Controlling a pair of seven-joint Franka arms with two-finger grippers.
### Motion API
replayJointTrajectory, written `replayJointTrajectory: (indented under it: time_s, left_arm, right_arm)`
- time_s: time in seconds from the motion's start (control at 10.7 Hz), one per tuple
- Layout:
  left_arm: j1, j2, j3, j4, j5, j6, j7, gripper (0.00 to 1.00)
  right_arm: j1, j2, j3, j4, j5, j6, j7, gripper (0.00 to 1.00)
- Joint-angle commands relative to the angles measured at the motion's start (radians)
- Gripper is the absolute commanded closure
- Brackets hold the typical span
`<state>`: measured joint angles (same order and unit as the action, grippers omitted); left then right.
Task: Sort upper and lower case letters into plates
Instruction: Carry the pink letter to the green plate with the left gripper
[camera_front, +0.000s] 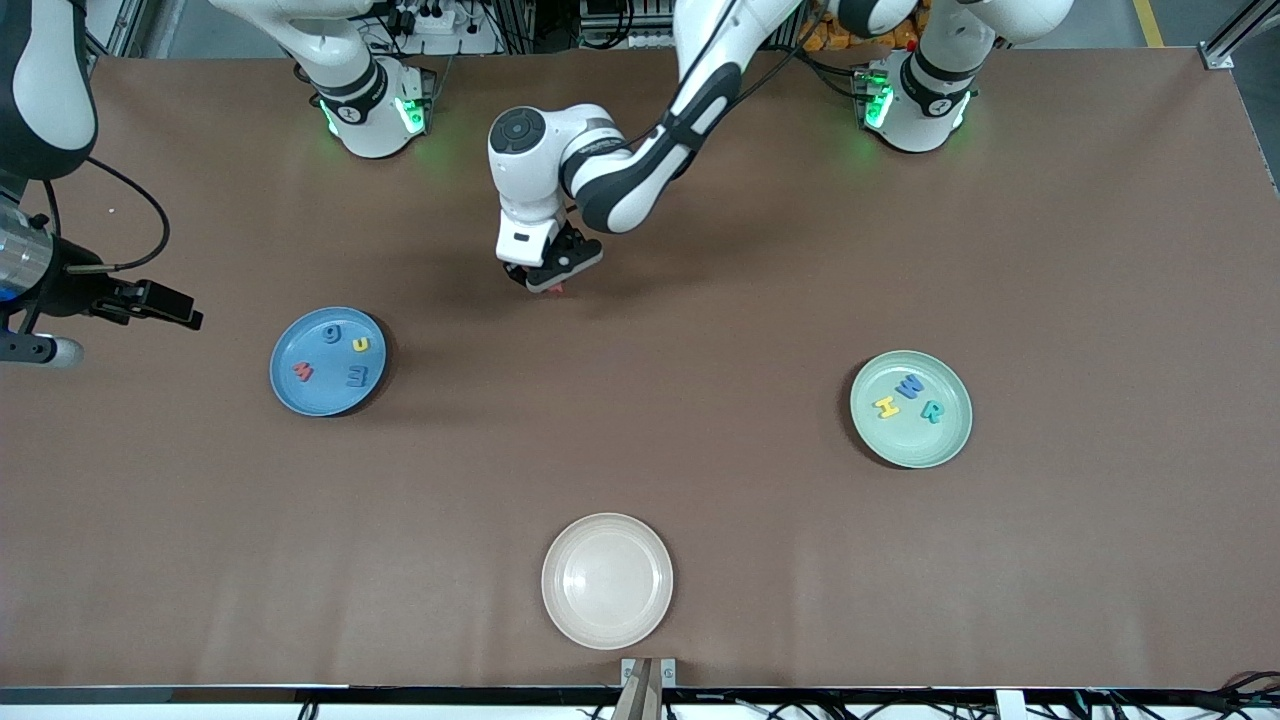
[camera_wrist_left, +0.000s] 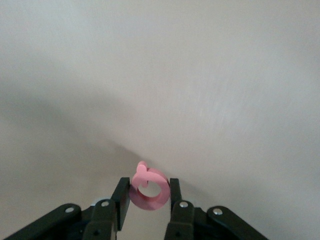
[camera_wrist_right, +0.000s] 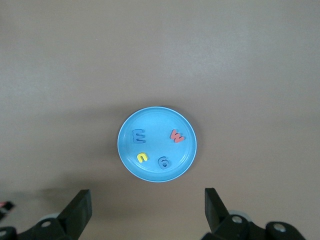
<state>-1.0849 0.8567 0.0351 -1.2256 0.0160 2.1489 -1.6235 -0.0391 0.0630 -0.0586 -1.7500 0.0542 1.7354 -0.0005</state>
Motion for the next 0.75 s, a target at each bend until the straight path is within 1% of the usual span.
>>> replayJointTrajectory:
  time_s: [0.0, 0.09, 0.28, 0.37, 0.47, 0.65]
  left_arm:
    - [0.098, -0.131, -0.006, -0.034, 0.013, -0.128, 0.117, 1.0]
    - [0.152, -0.19, -0.007, -0.072, 0.015, -0.159, 0.181, 1.0]
    - [0.285, -0.342, -0.017, -0.21, 0.013, -0.162, 0.385, 1.0]
    - [0.357, -0.402, -0.021, -0.28, 0.013, -0.164, 0.509, 1.0]
    - [0.429, -0.439, -0.04, -0.328, 0.013, -0.17, 0.613, 1.0]
    - [0.537, -0.459, -0.04, -0.356, 0.019, -0.234, 0.817, 1.0]
  right_arm:
    - [0.001, -0.025, 0.005, -0.023, -0.017, 0.006, 0.016, 0.0]
    - [0.001, -0.025, 0.005, -0.023, -0.017, 0.006, 0.016, 0.0]
    - [0.001, -0.025, 0.005, -0.023, -0.017, 0.007, 0.016, 0.0]
    - [0.001, -0.025, 0.005, -0.023, -0.017, 0.006, 0.016, 0.0]
    - [0.001, -0.025, 0.005, -0.023, -0.017, 0.007, 0.016, 0.0]
    - [0.001, -0.025, 0.005, -0.023, -0.017, 0.006, 0.016, 0.0]
